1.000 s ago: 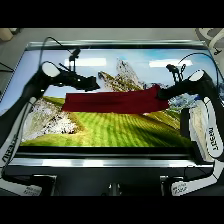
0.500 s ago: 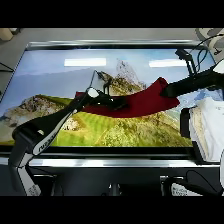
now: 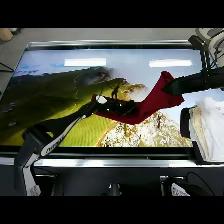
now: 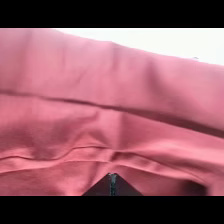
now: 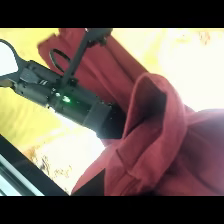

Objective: Fold the shirts.

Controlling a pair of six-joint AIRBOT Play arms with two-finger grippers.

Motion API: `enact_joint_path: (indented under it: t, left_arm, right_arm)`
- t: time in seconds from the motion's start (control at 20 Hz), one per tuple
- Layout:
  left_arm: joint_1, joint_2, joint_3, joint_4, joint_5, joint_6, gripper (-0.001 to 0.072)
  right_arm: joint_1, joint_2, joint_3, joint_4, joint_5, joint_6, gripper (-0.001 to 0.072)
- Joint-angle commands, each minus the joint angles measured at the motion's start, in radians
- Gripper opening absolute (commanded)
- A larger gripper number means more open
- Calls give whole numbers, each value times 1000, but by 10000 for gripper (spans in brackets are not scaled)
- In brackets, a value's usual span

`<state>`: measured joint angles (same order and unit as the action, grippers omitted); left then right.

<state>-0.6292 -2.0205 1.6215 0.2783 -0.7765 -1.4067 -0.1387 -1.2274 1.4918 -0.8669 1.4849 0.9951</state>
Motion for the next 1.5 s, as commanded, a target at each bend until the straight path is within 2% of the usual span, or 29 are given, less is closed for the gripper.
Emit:
enact_joint_path:
  t: [0.0,0.15,0.4,0.45,0.5,0.55,0.6,0.65,0.75,0.85,0.95,1.05,1.1,1.15,1.2,1.4,1.45]
  left_arm:
    - [129,92,0,158,-119,59,25]
    - [320,262,0,359,-189,15,25]
    - [597,576,0,411,-307,34,26]
    - [631,629,0,415,-349,55,26]
    - [653,671,0,432,-385,54,26]
    - [662,710,0,471,-420,55,26]
    - [665,739,0,527,-448,54,26]
    - [665,762,0,586,-481,54,26]
    - [665,781,0,663,-543,53,26]
    - [665,781,-4,684,-567,54,26]
    - [664,781,-17,684,-566,53,27]
    - [659,781,-34,684,-565,53,27]
    - [654,781,-43,683,-562,52,27]
    - [644,780,-51,684,-558,53,27]
    - [632,779,-54,684,-558,53,27]
    - [603,779,-58,683,-542,53,27]
    - [602,779,-58,684,-542,53,26]
  right_arm:
    - [58,-45,1,63,-76,9,15]
    - [194,-142,1,68,-185,3,15]
    - [416,-383,1,191,-409,3,18]
    - [449,-439,1,257,-451,3,80]
    - [470,-488,1,336,-493,2,187]
    - [487,-532,1,448,-531,-38,374]
    - [486,-563,1,571,-533,-120,601]
    - [466,-581,1,675,-505,-180,700]
    - [387,-568,1,703,-403,-209,675]
    - [275,-526,1,583,-296,-201,665]
    - [166,-473,1,328,-228,-124,664]
    - [96,-439,-3,-55,-137,10,660]
    - [87,-442,-16,-177,-86,32,630]
    - [86,-451,-44,-225,-53,25,632]
    - [86,-461,-79,-214,-64,26,633]
    - [87,-516,-206,47,-218,41,633]
    - [87,-528,-212,74,-237,42,633]
